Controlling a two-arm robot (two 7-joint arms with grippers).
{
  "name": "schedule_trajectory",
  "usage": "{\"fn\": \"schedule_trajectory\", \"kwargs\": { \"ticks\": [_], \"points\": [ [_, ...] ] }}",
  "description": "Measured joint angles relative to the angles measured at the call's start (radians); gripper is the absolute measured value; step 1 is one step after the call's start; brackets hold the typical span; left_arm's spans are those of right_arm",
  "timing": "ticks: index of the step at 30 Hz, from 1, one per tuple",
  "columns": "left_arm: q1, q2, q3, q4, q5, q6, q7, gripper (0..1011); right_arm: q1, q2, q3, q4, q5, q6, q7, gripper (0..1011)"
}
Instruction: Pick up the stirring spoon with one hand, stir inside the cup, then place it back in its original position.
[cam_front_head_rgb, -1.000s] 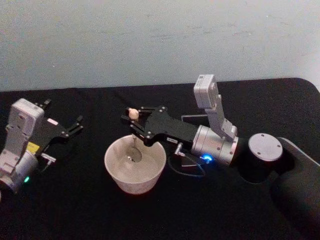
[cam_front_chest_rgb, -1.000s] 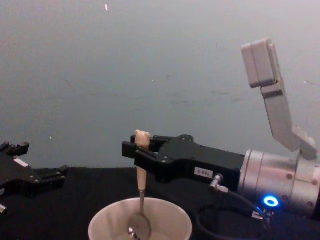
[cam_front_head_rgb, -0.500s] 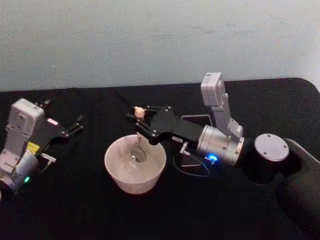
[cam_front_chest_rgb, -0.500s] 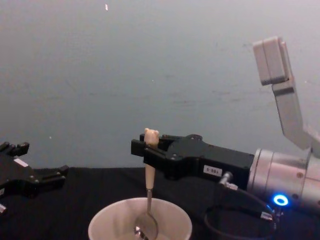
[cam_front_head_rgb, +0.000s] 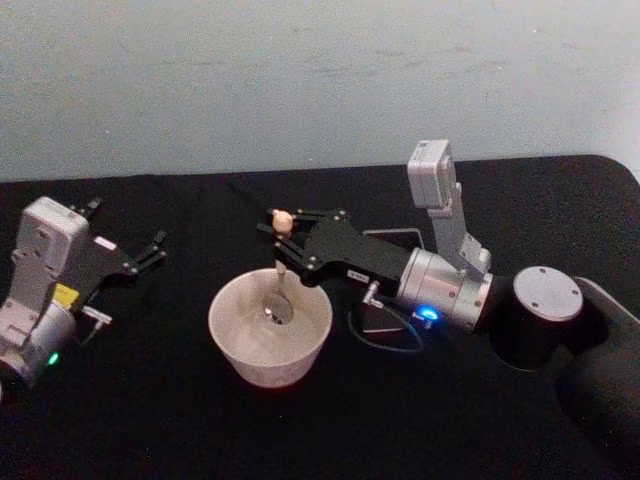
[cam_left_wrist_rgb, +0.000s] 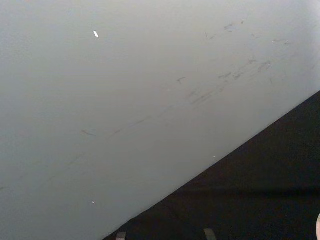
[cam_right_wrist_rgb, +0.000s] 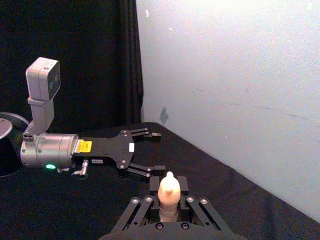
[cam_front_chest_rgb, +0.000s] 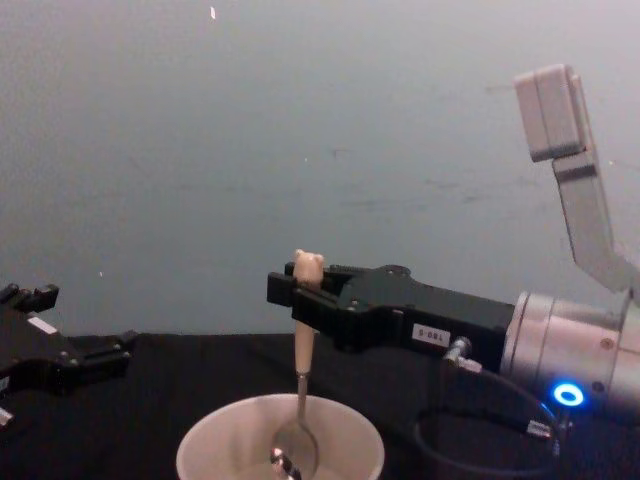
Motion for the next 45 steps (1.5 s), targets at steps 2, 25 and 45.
{"fn": "schedule_trajectory", "kwargs": {
  "ticks": [2,25,45],
  "points": [
    [0.000,0.000,0.000,0.000,0.000,0.000,0.000,1001,-0.001,0.001,0.001,-0.001,0.001,0.001,-0.001,210],
    [0.000,0.000,0.000,0.000,0.000,0.000,0.000,1001,-0.046,0.081,0.057,-0.206,0.071,0.011,-0.021,210],
    [0.000,0.000,0.000,0.000,0.000,0.000,0.000,1001,-0.095,0.215,0.160,-0.335,0.123,0.025,-0.075,210]
  ]
}}
